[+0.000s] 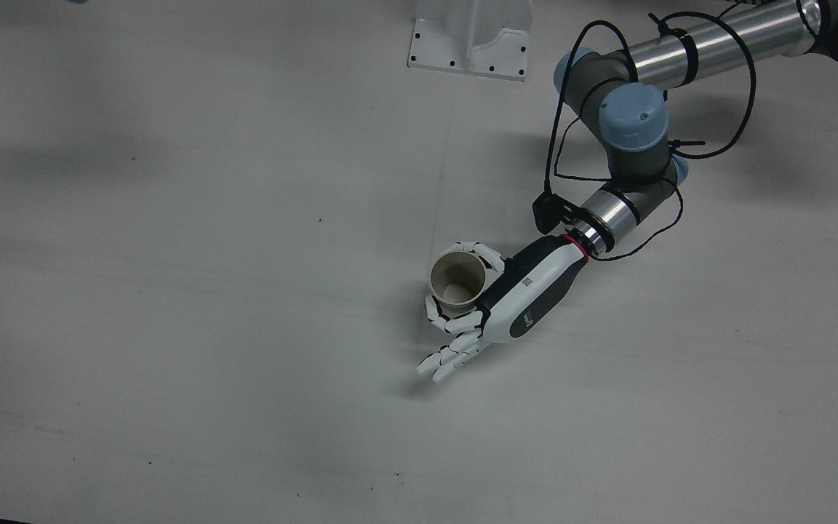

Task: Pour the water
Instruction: 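Carry both cups toward the table centre, raising the white cup higher, then tilt the white cup in the right hand over the beige cup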

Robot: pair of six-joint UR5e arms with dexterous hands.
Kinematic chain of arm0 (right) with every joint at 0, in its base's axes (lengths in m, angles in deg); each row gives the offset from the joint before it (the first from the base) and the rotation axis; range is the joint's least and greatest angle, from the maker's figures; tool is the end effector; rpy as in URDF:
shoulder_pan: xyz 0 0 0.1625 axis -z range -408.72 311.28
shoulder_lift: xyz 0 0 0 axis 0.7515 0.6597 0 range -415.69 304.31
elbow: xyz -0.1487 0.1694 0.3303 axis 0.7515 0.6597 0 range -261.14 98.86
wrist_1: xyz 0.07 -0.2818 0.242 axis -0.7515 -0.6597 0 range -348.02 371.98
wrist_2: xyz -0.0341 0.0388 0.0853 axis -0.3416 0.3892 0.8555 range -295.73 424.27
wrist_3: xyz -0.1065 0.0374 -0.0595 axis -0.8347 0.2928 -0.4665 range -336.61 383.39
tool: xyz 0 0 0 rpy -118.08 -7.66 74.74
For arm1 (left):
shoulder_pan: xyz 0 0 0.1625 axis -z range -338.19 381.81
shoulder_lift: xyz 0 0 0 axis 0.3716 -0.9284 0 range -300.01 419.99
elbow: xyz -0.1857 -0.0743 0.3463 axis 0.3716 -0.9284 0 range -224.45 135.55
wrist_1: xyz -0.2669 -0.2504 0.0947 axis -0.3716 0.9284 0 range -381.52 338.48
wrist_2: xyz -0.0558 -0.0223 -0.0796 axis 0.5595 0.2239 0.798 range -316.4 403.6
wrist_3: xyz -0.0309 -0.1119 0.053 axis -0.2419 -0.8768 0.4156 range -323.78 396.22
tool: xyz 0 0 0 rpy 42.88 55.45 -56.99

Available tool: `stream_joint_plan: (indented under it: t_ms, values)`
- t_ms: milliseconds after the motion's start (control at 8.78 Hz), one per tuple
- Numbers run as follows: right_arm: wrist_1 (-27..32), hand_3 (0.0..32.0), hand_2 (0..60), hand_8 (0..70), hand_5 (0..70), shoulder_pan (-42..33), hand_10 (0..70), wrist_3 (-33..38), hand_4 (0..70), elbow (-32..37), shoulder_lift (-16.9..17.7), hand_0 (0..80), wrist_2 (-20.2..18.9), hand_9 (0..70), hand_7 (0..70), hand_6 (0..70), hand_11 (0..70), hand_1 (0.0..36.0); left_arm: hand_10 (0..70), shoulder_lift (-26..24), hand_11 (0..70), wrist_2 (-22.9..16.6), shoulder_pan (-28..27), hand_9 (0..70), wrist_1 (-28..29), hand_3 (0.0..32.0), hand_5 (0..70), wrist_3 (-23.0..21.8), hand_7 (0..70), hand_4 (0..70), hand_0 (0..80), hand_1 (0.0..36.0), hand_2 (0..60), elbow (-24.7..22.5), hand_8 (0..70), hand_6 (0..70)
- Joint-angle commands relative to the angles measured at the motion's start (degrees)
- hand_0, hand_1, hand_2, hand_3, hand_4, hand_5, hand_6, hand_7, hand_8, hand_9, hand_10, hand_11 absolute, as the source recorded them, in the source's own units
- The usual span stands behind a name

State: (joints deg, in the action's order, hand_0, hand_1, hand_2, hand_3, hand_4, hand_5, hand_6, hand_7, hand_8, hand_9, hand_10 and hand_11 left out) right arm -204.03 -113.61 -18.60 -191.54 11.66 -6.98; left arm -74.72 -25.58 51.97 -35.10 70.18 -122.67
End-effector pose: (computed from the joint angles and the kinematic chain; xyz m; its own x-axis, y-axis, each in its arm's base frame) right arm -0.0733 -0.5671 0.3743 -0.7727 0.0098 0.6347 -0.6256 0.1581 -0.7640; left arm 0.5362 -0.5181 0.3091 -0.7900 -0.4377 -0.4294 0.1866 0.4955 -0.8484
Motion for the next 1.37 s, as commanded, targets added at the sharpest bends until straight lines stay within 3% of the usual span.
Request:
stream_joint_plan:
  t_ms: [0,228,342,684,911,1253]
  values:
    - [-4.7,0.0,43.2,27.2,70.0,10.9,27.6,-9.6,13.8,-0.2,-6.9,80.0,8.0,39.6,50.2,32.3,44.9,36.0,4.2,-5.7,7.9,0.6,-0.4,4.7,1.2,0.0,50.0,2.7,8.4,34.3,46.7,30.7,60.0,4.6,3.5,7.9]
    - [-4.7,0.0,49.3,27.0,70.0,18.8,28.3,-17.4,15.3,0.3,-8.9,80.0,14.9,39.4,52.6,33.4,45.7,36.0,4.2,-7.9,7.8,1.6,-0.4,5.0,1.2,0.0,50.8,3.4,9.1,34.8,46.8,31.1,60.0,5.2,3.7,8.4]
    - [-4.6,0.0,50.9,26.8,70.0,21.1,29.6,-19.3,15.4,2.3,-9.8,80.0,16.5,39.2,52.8,33.5,47.4,36.0,4.2,-8.7,7.8,1.6,-0.4,5.2,1.1,0.0,51.2,3.4,9.3,34.9,46.8,31.4,60.0,5.8,3.8,8.6]
    - [-4.5,0.0,48.2,25.9,70.0,25.6,31.4,-20.8,14.5,7.7,-10.4,80.0,19.9,37.8,50.3,32.3,49.7,36.0,4.2,-9.3,7.8,1.9,-0.2,5.5,1.0,0.0,51.8,3.4,9.8,35.2,46.8,31.7,60.0,5.7,4.0,8.9]
    - [-4.2,0.0,45.5,26.0,70.0,27.0,32.2,-21.5,13.6,8.9,-10.6,80.0,20.2,37.8,48.6,31.6,50.7,36.0,4.1,-9.6,7.7,2.4,-0.2,5.3,0.9,0.0,52.0,3.4,9.9,35.4,46.9,31.9,60.0,5.7,3.8,9.0]
    - [-4.2,0.0,39.2,24.8,70.0,23.3,32.4,-19.5,12.2,-3.0,-8.0,80.0,20.2,35.9,44.4,29.3,50.9,36.0,4.2,-8.8,7.9,2.3,0.4,5.6,0.9,0.0,51.1,2.8,9.7,35.1,46.7,31.3,60.0,5.7,3.9,8.9]
